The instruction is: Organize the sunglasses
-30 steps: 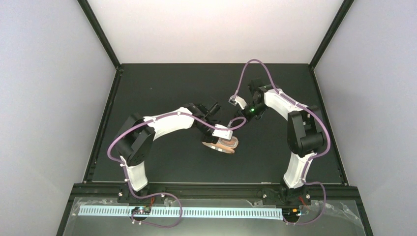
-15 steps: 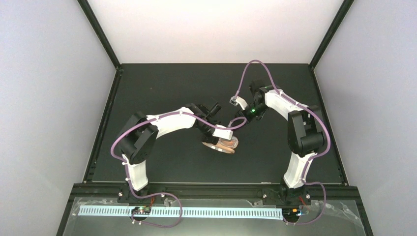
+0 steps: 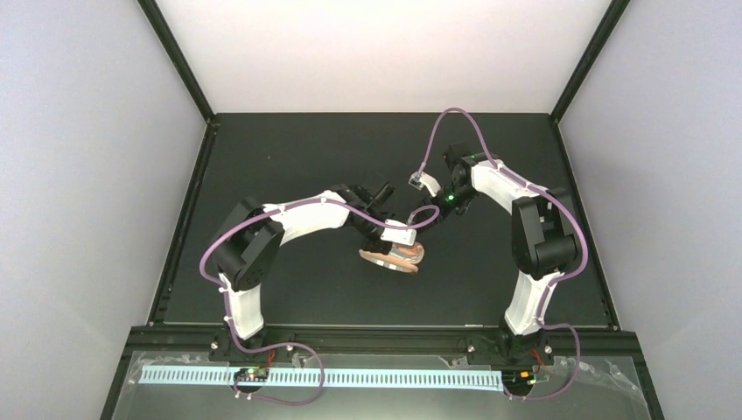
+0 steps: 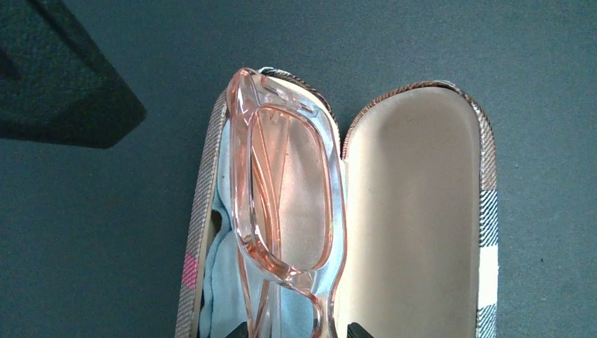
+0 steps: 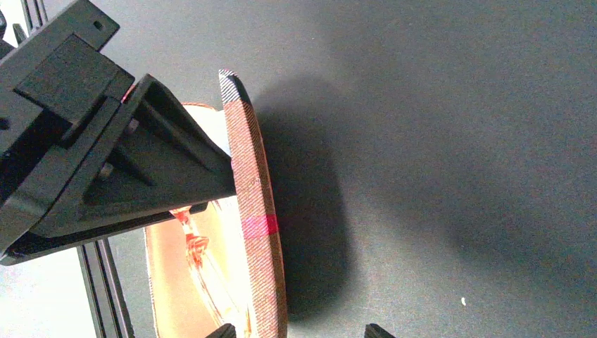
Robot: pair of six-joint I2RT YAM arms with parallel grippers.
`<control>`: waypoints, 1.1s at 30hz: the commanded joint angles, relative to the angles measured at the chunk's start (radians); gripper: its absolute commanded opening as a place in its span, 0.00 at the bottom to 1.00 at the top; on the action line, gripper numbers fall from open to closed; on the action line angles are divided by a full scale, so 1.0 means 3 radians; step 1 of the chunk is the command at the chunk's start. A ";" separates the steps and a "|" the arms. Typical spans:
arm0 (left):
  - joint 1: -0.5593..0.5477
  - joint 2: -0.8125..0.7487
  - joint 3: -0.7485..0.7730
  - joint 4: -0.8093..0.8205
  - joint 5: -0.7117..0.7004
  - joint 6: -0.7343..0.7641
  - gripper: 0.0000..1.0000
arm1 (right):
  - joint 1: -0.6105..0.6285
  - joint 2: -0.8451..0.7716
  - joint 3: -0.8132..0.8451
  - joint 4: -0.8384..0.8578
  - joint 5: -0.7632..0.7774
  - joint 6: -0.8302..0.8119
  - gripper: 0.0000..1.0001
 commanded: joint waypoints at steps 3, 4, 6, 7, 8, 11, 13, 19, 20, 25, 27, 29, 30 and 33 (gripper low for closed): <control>0.0017 0.0051 0.0069 0.0116 0.0067 0.0002 0.34 | -0.0017 -0.0075 -0.0023 0.0039 -0.0027 0.0013 0.49; 0.0017 0.0044 0.0055 0.0123 0.0061 0.0005 0.34 | -0.0016 -0.0075 -0.0022 0.0043 -0.0027 0.0017 0.49; 0.0017 0.0027 -0.0006 0.0176 0.0051 0.0009 0.35 | -0.0016 -0.0070 -0.0020 0.0043 -0.0032 0.0016 0.49; 0.0018 0.0018 -0.0035 0.0198 0.0047 0.0015 0.36 | -0.0016 -0.0070 -0.0020 0.0044 -0.0033 0.0015 0.49; 0.0018 0.0009 -0.0052 0.0210 0.0038 0.0013 0.37 | -0.0016 -0.0067 -0.0020 0.0043 -0.0033 0.0017 0.49; 0.0015 -0.0015 -0.0079 0.0227 0.0009 -0.0011 0.38 | -0.0015 -0.0065 -0.0020 0.0046 -0.0033 0.0017 0.49; 0.0014 -0.0039 -0.0107 0.0261 0.0006 -0.0025 0.39 | -0.0016 -0.0059 -0.0015 0.0050 -0.0038 0.0020 0.49; 0.0018 -0.0075 -0.0114 0.0280 0.0003 -0.0053 0.40 | -0.0016 -0.0053 -0.0022 0.0045 -0.0048 0.0022 0.49; 0.0018 -0.0087 -0.0118 0.0284 0.0001 -0.0060 0.40 | -0.0016 -0.0054 -0.0024 0.0044 -0.0052 0.0021 0.49; 0.0018 -0.0183 -0.0146 0.0309 0.0001 -0.0096 0.41 | -0.0016 -0.0055 -0.0025 0.0036 -0.0068 0.0018 0.49; 0.0018 -0.0239 -0.0171 0.0322 -0.0003 -0.0105 0.43 | -0.0016 -0.0063 -0.0028 0.0034 -0.0069 0.0009 0.49; 0.0016 -0.0295 -0.0189 0.0328 -0.0010 -0.0113 0.45 | -0.0016 -0.0076 -0.0030 0.0029 -0.0060 0.0002 0.49; 0.0018 -0.0321 -0.0198 0.0336 -0.0020 -0.0113 0.45 | -0.0016 -0.0083 -0.0026 0.0024 -0.0050 -0.0006 0.49; 0.0017 -0.0388 -0.0211 0.0333 -0.0042 -0.0122 0.49 | -0.0016 -0.0109 -0.0020 -0.0001 -0.0004 -0.0013 0.50</control>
